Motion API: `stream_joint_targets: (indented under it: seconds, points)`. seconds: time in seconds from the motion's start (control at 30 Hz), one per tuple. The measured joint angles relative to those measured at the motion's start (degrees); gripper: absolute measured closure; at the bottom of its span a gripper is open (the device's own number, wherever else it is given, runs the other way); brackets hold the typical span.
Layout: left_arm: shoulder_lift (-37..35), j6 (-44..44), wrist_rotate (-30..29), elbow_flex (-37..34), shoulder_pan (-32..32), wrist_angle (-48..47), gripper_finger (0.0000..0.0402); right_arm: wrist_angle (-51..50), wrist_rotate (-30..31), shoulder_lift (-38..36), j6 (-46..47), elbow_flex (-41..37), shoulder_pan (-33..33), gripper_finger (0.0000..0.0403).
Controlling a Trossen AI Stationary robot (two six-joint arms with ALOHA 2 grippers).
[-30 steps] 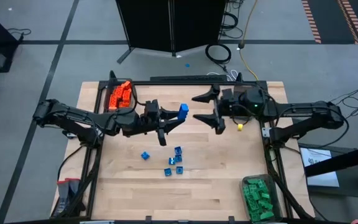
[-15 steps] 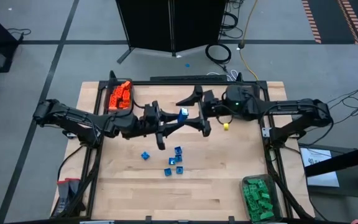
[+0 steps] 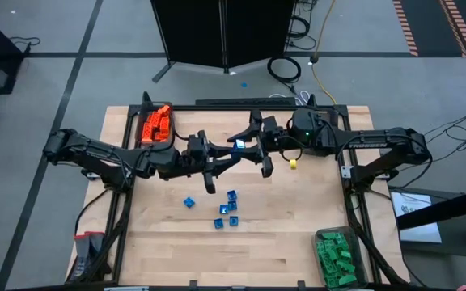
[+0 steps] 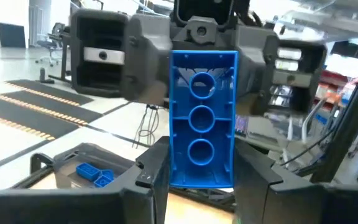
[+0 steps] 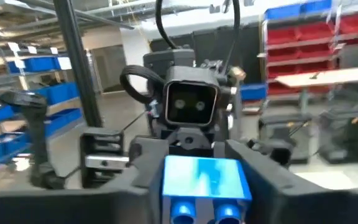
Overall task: Sort blocks
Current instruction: Put the blue game piece into the top right black bin
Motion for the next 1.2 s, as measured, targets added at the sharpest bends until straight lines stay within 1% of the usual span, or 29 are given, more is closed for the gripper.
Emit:
stream_joint_targets:
  seconds: [0.03, 0.07, 0.23, 0.43, 0.47, 0.53, 0.6, 0.67, 0.7, 0.77, 0.8, 0.87, 0.9, 0.93, 1.0, 1.03, 1.07, 1.1, 1.13, 1.2]
  points:
    - [0.0, 0.7, 0.0, -0.1, 0.0, -0.3, 0.0279, -0.7, -0.4, 0.0, 0.6, 0.0, 0.0, 0.0278]
    - [0.0, 0.9, -0.1, -0.1, 0.0, -0.3, 0.0279, -1.1, -0.7, -0.1, 0.8, 0.0, 0.0, 0.0285]
    - [0.0, 1.6, -0.1, -0.1, 0.0, -0.3, 0.0279, -2.0, -2.5, -0.1, -0.4, 0.1, -0.1, 0.0284]
    - [0.0, 2.3, 0.0, -0.1, 0.0, -0.4, 0.0279, -1.9, -2.4, -0.1, -1.2, 0.1, -0.1, 0.0284]
    - [0.0, 2.7, 0.0, -0.1, 0.0, -0.5, 0.0274, -1.9, -2.4, -0.1, -1.4, 0.1, -0.1, 0.0284]
    - [0.0, 2.5, 0.1, -0.1, 0.0, -1.2, 0.0243, -2.1, -2.3, -0.3, -2.1, 0.0, 0.0, 0.0284]
    - [0.0, 1.9, -0.3, -0.1, -0.1, -2.7, 0.0200, -2.6, -2.4, -0.7, -2.9, -0.2, -0.1, 0.0284]
    - [-0.1, 0.6, -2.8, 0.0, -0.1, -5.5, 0.0157, -3.7, -1.5, -2.2, -4.1, -0.2, -0.3, 0.0284]
    - [-0.1, -0.5, -3.8, 0.0, -0.1, -7.9, 0.0139, -3.8, 0.0, -3.2, -4.8, -0.1, -0.5, 0.0284]
    - [-0.1, -3.4, -5.4, 0.0, 0.3, -13.0, 0.0114, -7.8, 3.9, -6.1, -6.2, 0.0, -1.1, 0.0284]
    - [-0.2, -4.7, -5.7, 0.0, 0.4, -14.9, 0.0106, -9.6, 6.0, -7.3, -6.8, 0.0, -1.5, 0.0284]
    - [-0.3, -7.0, -6.0, 0.0, 0.7, -18.0, 0.0098, -15.3, 12.4, -9.7, -7.4, 0.0, -2.4, 0.0284]
    - [-0.4, -8.3, -6.2, 0.0, 0.8, -19.7, 0.0097, -19.6, 17.2, -11.0, -7.4, -0.1, -2.9, 0.0284]
    - [-0.4, -9.6, -6.4, 0.0, 1.0, -21.6, 0.0096, -24.0, 23.5, -12.3, -6.7, -0.1, -3.4, 0.0284]
    - [-0.3, -11.9, -7.0, 0.0, 1.5, -25.7, 0.0096, -35.4, 37.3, -14.8, -2.7, -0.1, -4.9, 0.0284]
    - [-0.3, -12.8, -7.2, 0.0, 1.7, -27.0, 0.0097, -41.7, 43.3, -15.7, 0.0, -0.1, -6.1, 0.0284]
    - [-0.3, -13.7, -7.3, 0.0, 2.0, -28.1, 0.0097, -47.9, 47.6, -16.4, 3.1, -0.1, -7.4, 0.0284]
    - [-0.3, -14.2, -7.5, 0.0, 2.2, -29.2, 0.0097, -53.6, 50.7, -16.6, 6.5, -0.1, -8.8, 0.0284]
    - [-0.3, -14.5, -7.6, 0.0, 2.2, -30.1, 0.0097, -58.1, 51.9, -16.9, 10.2, -0.5, -10.3, 0.0284]
    - [-0.3, -15.4, -7.5, 0.0, 2.4, -31.8, 0.0097, -64.1, 52.0, -17.0, 15.4, -2.0, -13.6, 0.0284]
